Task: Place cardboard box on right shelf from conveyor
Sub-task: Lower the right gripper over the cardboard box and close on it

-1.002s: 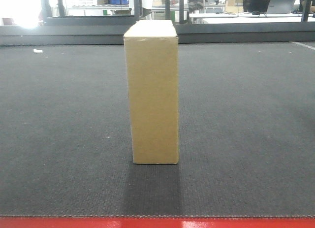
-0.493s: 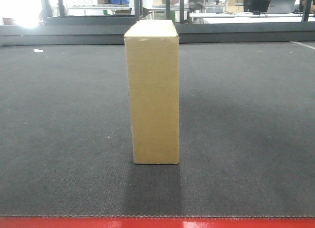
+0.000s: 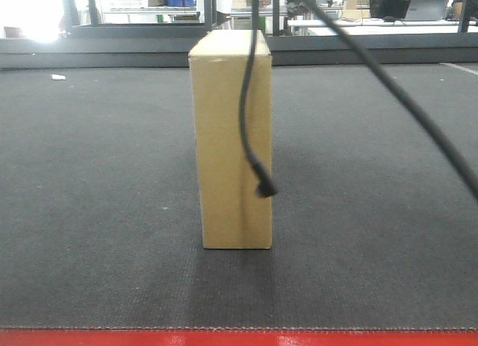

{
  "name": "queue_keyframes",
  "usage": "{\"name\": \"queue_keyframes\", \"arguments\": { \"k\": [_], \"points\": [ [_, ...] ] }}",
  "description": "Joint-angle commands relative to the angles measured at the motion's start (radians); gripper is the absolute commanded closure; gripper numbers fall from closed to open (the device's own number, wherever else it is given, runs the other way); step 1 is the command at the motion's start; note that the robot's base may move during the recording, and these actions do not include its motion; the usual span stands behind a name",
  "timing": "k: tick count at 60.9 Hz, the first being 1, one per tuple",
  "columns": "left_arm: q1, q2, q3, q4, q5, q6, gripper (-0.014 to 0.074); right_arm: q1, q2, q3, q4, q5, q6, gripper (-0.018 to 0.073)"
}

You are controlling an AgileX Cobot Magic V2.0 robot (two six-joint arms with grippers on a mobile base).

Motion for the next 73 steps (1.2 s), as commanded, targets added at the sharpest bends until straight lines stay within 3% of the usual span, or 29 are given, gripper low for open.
{"name": "queue_keyframes", "arguments": {
  "k": [1,19,57,65,73],
  "points": [
    [0.004,-0.015,0.008,-0.006,-0.085,0.000,0.0712,0.001,-0.033,-0.038,-0.059,-0.001,0.007,-0.0062],
    [0.004,-0.015,0.008,-0.006,-0.085,0.000,0.0713,-0.001,-0.012,-0.038,-0.060,-0.034,0.085,-0.0062],
    [0.004,-0.015,0.008,-0.006,-0.085,0.000,0.0713,-0.028,0.068,-0.034,-0.017,-0.018,0.085,-0.0061],
    [0.004,-0.015,0.008,-0.006,-0.085,0.000,0.0713,-0.033,0.075,0.011,0.007,-0.037,0.085,-0.0001],
    [0.004,-0.015,0.008,-0.006,-0.085,0.000,0.0712,-0.039,0.075,0.045,0.009,-0.039,0.084,0.0180]
  ]
}}
